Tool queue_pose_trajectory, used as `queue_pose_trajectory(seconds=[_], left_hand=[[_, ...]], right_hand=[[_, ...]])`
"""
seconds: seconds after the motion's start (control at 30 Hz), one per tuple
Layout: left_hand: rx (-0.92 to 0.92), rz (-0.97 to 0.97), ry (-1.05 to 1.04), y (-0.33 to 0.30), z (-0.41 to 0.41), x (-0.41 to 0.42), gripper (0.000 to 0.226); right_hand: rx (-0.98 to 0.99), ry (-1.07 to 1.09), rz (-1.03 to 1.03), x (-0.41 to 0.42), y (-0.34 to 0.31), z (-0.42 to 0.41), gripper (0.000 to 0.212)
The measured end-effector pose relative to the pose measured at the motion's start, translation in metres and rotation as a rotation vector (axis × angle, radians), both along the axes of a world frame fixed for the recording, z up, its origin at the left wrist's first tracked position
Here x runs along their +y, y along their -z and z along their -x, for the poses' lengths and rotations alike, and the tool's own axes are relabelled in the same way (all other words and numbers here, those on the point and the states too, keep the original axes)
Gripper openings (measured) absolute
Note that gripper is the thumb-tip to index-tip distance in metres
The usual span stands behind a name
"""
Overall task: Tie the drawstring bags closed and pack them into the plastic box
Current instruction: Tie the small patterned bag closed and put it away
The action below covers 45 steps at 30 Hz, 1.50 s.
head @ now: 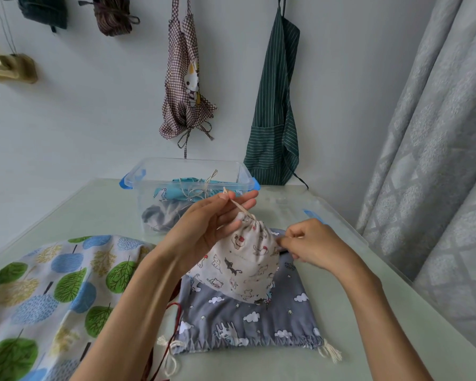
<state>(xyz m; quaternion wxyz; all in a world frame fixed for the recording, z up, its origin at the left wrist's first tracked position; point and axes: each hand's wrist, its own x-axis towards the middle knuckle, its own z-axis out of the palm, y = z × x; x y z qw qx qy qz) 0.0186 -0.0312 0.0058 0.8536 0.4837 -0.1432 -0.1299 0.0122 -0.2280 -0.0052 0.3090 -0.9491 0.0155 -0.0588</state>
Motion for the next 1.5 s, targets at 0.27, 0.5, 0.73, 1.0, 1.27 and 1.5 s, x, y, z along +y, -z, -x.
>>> queue_pose_trajectory(seconds=[0.27, 0.5, 0.73, 1.0, 1.27, 1.5], left_hand=[[-0.266, -0.769, 0.061, 0.019, -0.002, -0.006, 0.025], [-0.321, -0.801, 0.175, 0.013, 0.008, -0.017, 0.024], [-0.465, -0.939, 0.286, 0.011, 0.014, -0.022, 0.035], [-0.231, -0.783, 0.156, 0.009, 0.005, -0.008, 0.032], [-0.212, -0.670, 0.090, 0.011, 0.003, -0.004, 0.026], [0.019, -0.454, 0.023, 0.019, -0.002, -0.004, 0.010]], right_hand=[[-0.103, -0.271, -0.380, -0.001, -0.030, 0.021, 0.035], [-0.080, -0.202, -0.363, 0.003, -0.028, 0.021, 0.038], [-0.079, -0.316, -0.375, 0.021, -0.025, 0.024, 0.025], [0.281, -0.452, -0.318, 0.000, -0.019, 0.023, 0.046], [0.018, -0.193, -0.255, -0.006, -0.014, 0.015, 0.010], [-0.024, -0.264, -0.308, -0.009, -0.031, 0.027, 0.009]])
